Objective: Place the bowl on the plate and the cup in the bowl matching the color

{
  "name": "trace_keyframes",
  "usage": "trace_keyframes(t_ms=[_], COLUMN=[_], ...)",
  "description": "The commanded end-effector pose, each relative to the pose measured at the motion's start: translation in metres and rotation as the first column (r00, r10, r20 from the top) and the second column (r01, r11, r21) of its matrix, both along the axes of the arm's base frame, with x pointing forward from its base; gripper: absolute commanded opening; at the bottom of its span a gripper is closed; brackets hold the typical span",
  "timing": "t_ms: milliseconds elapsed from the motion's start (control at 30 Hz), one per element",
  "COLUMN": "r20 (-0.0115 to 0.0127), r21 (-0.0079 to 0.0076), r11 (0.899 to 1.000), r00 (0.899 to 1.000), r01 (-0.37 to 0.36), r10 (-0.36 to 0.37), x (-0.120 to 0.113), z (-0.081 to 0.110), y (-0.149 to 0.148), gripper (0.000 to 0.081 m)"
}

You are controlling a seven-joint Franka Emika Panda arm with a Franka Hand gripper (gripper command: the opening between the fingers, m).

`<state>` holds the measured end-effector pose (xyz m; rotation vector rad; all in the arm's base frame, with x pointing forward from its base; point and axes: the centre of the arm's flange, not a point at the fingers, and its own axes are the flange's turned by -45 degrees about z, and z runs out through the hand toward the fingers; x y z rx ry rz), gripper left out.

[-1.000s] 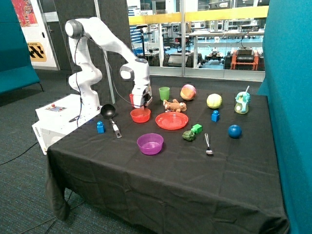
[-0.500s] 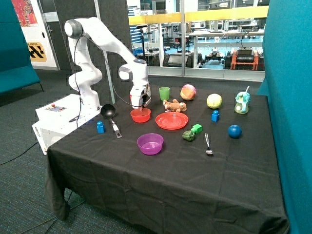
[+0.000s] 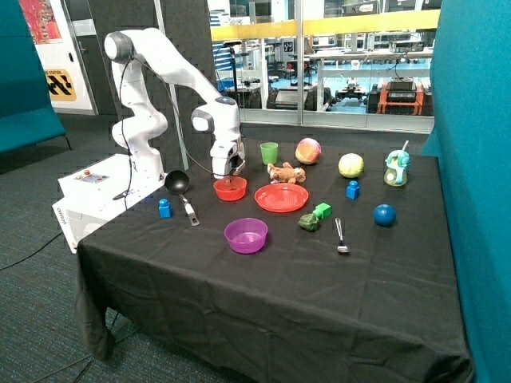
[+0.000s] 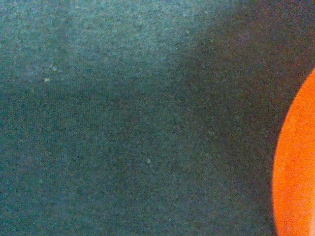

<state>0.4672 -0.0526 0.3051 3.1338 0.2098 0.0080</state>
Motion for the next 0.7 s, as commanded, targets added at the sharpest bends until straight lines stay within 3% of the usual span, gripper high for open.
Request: trace_keyframes(t_ms=[0, 400, 467, 533, 667], r20=[-0.0051, -0.0051, -0.0051, -0.0051, -0.0051], r21=[0.0004, 0.0004, 0.0004, 0.0004, 0.0004], r11=[1.000, 0.999, 0.999, 0.999, 1.000], r00=[1.000, 0.999, 0.999, 0.999, 1.000], r01=[-0.025, -0.053, -0.049, -0.043, -0.030], r10=[0.025, 0.053, 0.049, 0.043, 0.030], x=[0.009, 0.021, 0.021, 0.020, 0.016], z=[-0.006, -0.010, -0.009, -0.008, -0.008], y=[0.003, 0.015, 0.014, 0.011, 0.005], gripper=[0.0409, 0.0318, 0.0245, 0.0071, 0.0004])
